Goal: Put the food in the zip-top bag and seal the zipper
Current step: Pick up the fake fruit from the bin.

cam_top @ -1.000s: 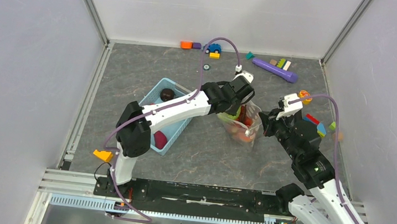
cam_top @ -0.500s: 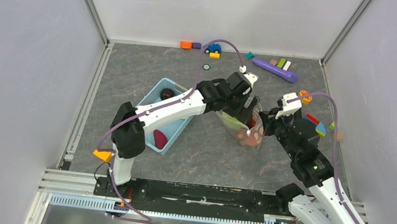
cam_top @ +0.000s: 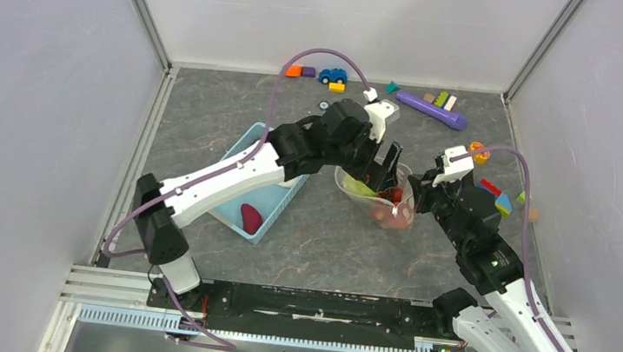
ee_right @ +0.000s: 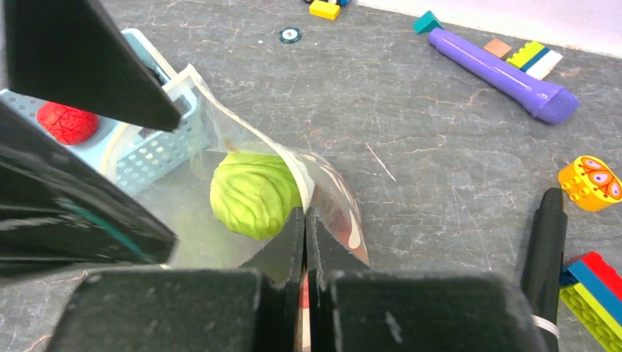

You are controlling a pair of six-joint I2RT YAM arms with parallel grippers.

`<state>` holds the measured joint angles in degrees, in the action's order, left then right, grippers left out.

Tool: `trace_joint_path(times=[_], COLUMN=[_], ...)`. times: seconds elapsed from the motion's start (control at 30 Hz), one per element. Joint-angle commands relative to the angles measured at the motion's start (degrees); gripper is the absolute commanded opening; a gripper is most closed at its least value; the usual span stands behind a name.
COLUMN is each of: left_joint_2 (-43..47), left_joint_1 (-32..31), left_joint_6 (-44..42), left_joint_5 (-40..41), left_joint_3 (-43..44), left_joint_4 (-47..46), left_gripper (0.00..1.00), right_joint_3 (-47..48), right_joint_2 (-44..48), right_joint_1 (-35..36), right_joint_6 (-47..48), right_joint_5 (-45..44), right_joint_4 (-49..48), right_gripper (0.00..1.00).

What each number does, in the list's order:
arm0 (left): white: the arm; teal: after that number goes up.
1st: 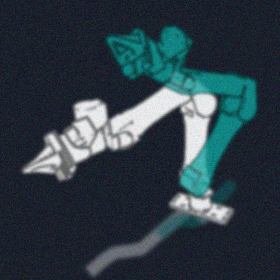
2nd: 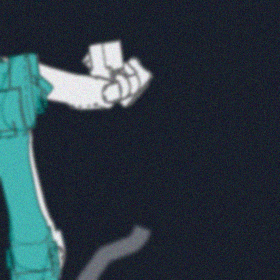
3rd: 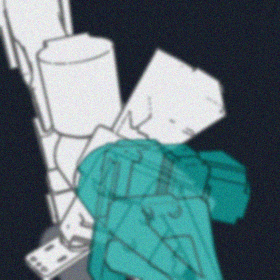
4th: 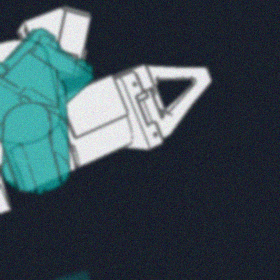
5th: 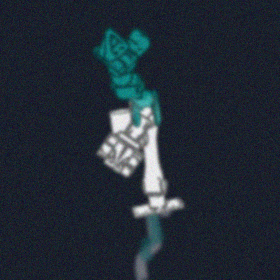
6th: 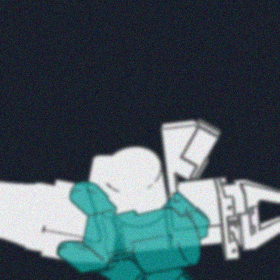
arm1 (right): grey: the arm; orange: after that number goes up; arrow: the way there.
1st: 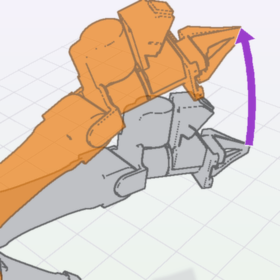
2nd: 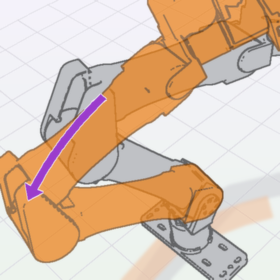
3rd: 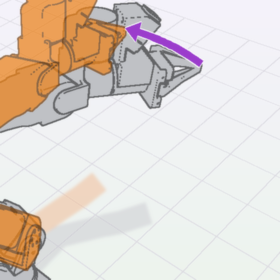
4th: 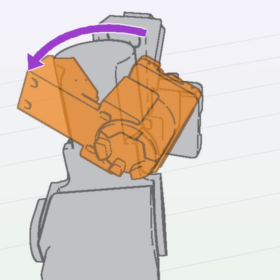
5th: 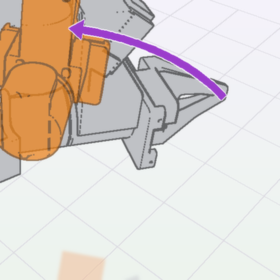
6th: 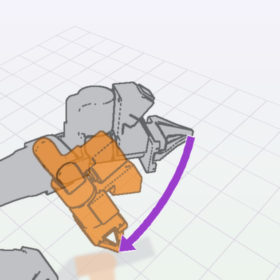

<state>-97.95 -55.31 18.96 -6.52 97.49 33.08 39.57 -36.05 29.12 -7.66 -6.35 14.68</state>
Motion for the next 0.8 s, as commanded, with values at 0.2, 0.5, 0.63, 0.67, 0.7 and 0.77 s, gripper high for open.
trace_joint_path(times=[0.2, 0.5, 0.63, 0.67, 0.7, 0.77], left_joint_2=[12.91, 18.55, 21.07, 21.74, 22.14, 22.94], left_joint_1=[0.20, 3.11, 8.63, 9.80, 11.20, 13.79], left_joint_6=[-1.76, 3.05, 7.98, 9.07, 9.97, 12.18], left_joint_5=[16.24, 32.84, 33.61, 33.99, 34.19, 34.12], left_joint_3=[-6.98, -13.37, -17.93, -19.08, -20.45, -22.56], left_joint_4=[-1.73, 2.59, 4.23, 4.50, 4.81, 5.52], left_gripper=[1.00, 1.00, 1.00, 1.00, 1.00, 1.00], right_joint_3=[-0.80, -1.33, -1.50, -1.59, -1.60, -1.60], right_joint_2=[0.59, 0.99, 1.01, 0.77, 0.60, 0.32], right_joint_1=[0.14, 0.14, 0.06, 0.14, 0.20, 0.09], right_joint_6=[1.45, 1.62, 1.84, 1.72, 1.72, 1.57], right_joint_5=[-2.21, -2.76, -3.18, -3.11, -2.92, -2.62], right_joint_4=[-1.29, -1.29, -1.44, -1.44, -1.47, -1.25], right_gripper=[0.00, 0.00, 0.00, 0.00, 0.00, 0.00])
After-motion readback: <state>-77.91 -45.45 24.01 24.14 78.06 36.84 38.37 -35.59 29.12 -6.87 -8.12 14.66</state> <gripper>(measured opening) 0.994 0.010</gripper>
